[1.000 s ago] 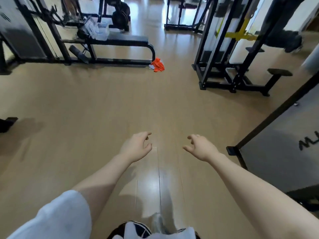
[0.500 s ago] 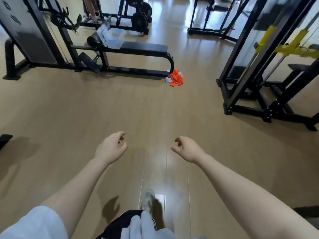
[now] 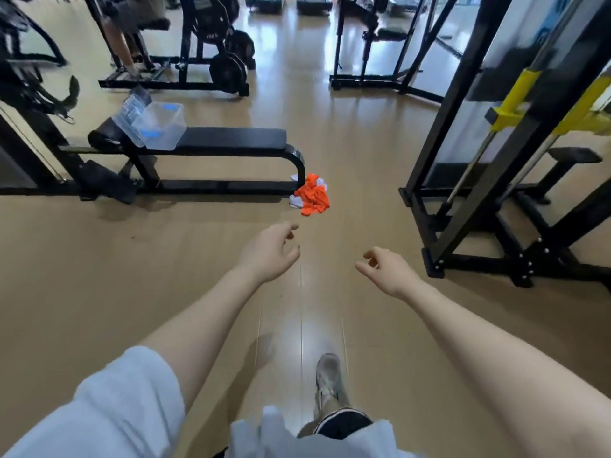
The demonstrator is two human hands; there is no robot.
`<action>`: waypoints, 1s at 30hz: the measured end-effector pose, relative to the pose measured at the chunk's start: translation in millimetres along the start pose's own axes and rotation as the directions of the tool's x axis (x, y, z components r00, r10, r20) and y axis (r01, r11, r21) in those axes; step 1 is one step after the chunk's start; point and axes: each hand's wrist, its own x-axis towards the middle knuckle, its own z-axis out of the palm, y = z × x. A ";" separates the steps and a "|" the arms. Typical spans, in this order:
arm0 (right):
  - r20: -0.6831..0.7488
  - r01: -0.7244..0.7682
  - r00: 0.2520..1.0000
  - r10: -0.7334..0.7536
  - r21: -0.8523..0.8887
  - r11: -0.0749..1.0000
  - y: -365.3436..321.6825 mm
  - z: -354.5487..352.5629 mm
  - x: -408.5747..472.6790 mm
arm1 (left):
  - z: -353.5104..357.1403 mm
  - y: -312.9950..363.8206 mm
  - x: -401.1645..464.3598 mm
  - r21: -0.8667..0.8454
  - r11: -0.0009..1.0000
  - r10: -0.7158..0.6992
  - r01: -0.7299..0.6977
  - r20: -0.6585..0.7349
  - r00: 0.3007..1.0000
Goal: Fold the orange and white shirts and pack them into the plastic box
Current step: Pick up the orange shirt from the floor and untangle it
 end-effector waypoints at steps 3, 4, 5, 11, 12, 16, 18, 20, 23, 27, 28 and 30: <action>-0.022 0.024 0.999 -0.025 -0.024 0.999 0.5 -47.2 95.6 | 0.6 7.5 98.1 -0.042 0.999 -0.008 0.007 -0.028 1.000; -0.026 0.037 0.999 -0.037 -0.024 0.999 -1.9 -61.8 125.2 | -0.7 6.9 126.9 -0.049 0.999 -0.020 0.018 -0.038 0.999; -0.023 0.047 0.999 -0.047 -0.018 0.999 -5.1 -74.1 152.8 | -2.1 4.4 152.4 -0.061 0.997 -0.041 0.038 -0.044 0.998; 0.092 0.114 0.989 -0.113 -0.007 0.993 -37.3 -100.5 303.1 | -10.8 -36.4 278.1 -0.115 0.977 -0.186 0.180 -0.048 0.981; 0.112 0.129 0.986 -0.126 -0.013 0.992 -43.1 -99.6 327.5 | -9.8 -46.7 298.8 -0.113 0.974 -0.203 0.197 -0.051 0.978; 0.143 0.172 0.975 -0.167 -0.021 0.985 -58.1 -95.1 435.7 | -1.5 -92.8 395.3 -0.089 0.967 -0.244 0.240 -0.042 0.969; 0.144 0.169 0.976 -0.165 -0.017 0.985 -62.5 -96.1 496.2 | 0.3 -117.1 452.9 -0.060 0.966 -0.254 0.252 -0.019 0.967; 0.149 0.144 0.978 -0.143 0.002 0.990 -67.9 -103.1 554.0 | -1.2 -137.1 513.4 -0.043 0.965 -0.259 0.259 0.010 0.966; 0.169 0.057 0.984 -0.063 0.040 0.998 -73.6 -120.7 624.7 | -5.0 -153.3 600.8 -0.005 0.968 -0.250 0.252 0.093 0.964; 0.161 -0.031 0.987 0.015 0.095 0.995 -63.7 -142.1 706.5 | -2.1 -158.4 710.3 0.054 0.981 -0.192 0.185 0.184 0.964; 0.159 -0.047 0.987 0.030 0.103 0.994 -57.9 -146.6 724.6 | 1.1 -156.1 733.5 0.054 0.984 -0.177 0.170 0.203 0.963; 0.156 -0.085 0.985 0.068 0.106 0.991 -41.9 -154.6 763.0 | 12.2 -152.1 777.6 0.042 0.989 -0.147 0.141 0.244 0.958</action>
